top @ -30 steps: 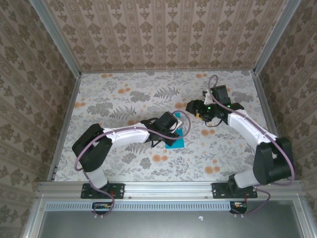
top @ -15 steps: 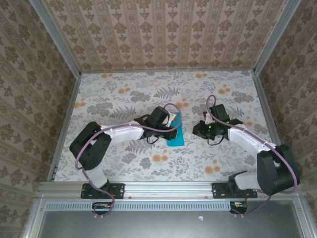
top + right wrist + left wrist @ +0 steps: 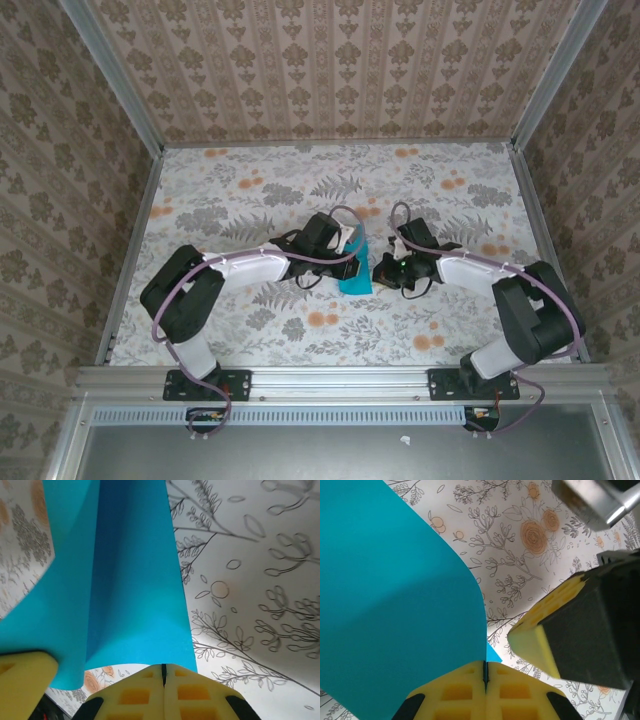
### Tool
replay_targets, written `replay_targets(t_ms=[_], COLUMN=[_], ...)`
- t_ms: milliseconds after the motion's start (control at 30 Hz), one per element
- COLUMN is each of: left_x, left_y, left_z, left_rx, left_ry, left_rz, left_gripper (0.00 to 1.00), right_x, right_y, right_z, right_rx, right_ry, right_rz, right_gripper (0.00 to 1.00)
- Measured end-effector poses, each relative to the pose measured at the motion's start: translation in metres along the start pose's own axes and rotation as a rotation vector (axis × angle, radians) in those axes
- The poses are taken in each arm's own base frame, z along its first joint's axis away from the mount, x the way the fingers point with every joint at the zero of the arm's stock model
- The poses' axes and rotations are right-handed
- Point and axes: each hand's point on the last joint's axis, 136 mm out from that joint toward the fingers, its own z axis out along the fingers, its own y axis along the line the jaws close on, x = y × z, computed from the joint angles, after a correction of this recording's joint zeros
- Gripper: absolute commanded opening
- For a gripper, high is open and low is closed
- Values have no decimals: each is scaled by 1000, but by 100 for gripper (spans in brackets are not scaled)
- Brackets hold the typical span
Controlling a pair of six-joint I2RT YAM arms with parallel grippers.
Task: Fold a paper plane with a square sheet of paper (fold left side to right side)
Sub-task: Fold the triangle a second time at the center of the table.
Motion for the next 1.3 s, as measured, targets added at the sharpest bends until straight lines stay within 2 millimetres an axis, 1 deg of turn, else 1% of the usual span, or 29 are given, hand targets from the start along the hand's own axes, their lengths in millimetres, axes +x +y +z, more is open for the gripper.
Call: replay_targets(t_ms=[267,467,600,933,1167,1300], left_x=[10,14,15,16,21,18], left_y=[13,19,22,32,41,42], left_z=[-1,-2,-4,-9,-14,-17], left_rx=[-25,-34,-31,-24,-29,-23], left_ry=[26,41,51,70,101,109], left_rz=[-31,-50,-62,-93,-102,-91], left_gripper=[0,0,0,0,0,0], right_x=[7,8,10,9,9,9], right_y=[2,1,-6,-8,-8,-8], right_z=[18,24,27,27,27,28], right_rx=[18,35,69,104,126,131], right_ry=[54,73,91,114,117,120], right_rz=[7,15,30,18,0,-9], right_gripper=[5,4,4,3,2,2])
